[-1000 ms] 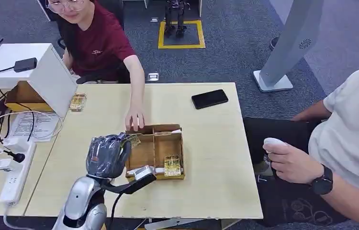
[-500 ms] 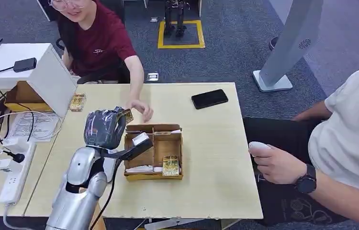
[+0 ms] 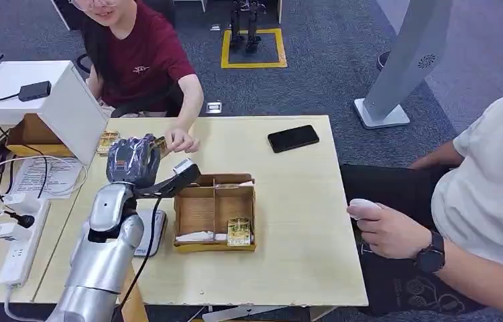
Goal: Pass the card to the sensor for recognition and then transmit it.
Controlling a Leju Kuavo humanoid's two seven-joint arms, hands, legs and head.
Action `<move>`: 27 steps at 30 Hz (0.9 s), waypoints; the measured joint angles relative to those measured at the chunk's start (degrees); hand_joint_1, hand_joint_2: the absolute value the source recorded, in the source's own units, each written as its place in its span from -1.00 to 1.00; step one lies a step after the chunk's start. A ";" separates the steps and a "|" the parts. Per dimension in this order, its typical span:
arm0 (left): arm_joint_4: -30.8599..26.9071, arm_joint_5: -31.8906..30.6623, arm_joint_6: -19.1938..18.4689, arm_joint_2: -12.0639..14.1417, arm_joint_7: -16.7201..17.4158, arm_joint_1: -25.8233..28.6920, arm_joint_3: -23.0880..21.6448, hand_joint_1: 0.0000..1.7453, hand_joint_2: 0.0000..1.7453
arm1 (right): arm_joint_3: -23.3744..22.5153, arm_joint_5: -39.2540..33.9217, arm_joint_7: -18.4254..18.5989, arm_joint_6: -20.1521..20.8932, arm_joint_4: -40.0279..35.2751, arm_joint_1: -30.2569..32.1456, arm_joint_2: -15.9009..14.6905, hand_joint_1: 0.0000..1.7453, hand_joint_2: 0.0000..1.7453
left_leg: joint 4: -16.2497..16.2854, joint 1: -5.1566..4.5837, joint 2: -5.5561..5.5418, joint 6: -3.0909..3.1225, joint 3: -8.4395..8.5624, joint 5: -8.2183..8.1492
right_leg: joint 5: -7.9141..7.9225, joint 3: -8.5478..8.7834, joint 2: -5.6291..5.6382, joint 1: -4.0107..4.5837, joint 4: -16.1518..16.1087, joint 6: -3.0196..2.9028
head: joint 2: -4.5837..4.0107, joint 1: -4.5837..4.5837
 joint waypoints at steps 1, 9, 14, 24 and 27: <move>0.35 -0.07 0.09 0.00 0.00 -0.12 0.20 1.00 1.00 | 0.02 0.00 0.00 0.00 0.00 -0.02 0.00 -1.00 -1.00 | 0.00 0.00 -0.02 0.00 -0.01 0.00 | 0.00 0.00 -0.01 0.00 0.00 0.00 | 0.00 -0.02; 2.78 -1.16 0.09 -0.11 0.07 -1.22 2.03 1.00 1.00 | 0.24 0.00 1.20 0.94 0.00 -0.36 0.15 -1.00 -1.00 | 0.00 -0.01 -0.01 0.02 -0.04 -0.02 | -0.01 -0.02 0.00 0.00 -0.01 0.00 | 0.00 0.00; 3.89 -1.86 0.24 -0.39 -0.30 -1.30 2.88 -1.00 1.00 | 0.26 0.00 1.01 0.87 0.00 -0.38 0.33 -1.00 -1.00 | 0.00 0.00 -0.01 0.02 -0.04 -0.02 | -0.01 -0.02 0.00 0.00 0.00 0.00 | 0.00 0.00; 2.84 -3.24 4.13 0.64 1.14 -0.54 6.41 -1.00 1.00 | 0.26 -0.15 1.22 0.52 0.00 -0.27 0.35 -1.00 -1.00 | -0.01 0.01 0.01 0.01 -0.09 -0.02 | -0.01 -0.01 0.00 0.01 0.02 0.00 | 0.00 0.00; 1.36 -3.54 6.29 3.25 2.08 0.22 10.56 -1.00 1.00 | 0.18 -0.44 1.05 -0.06 0.00 -0.01 0.35 -1.00 -1.00 | -0.03 0.04 0.15 -0.01 -0.04 -0.03 | -0.01 -0.03 0.16 0.03 0.04 -0.01 | 0.00 0.02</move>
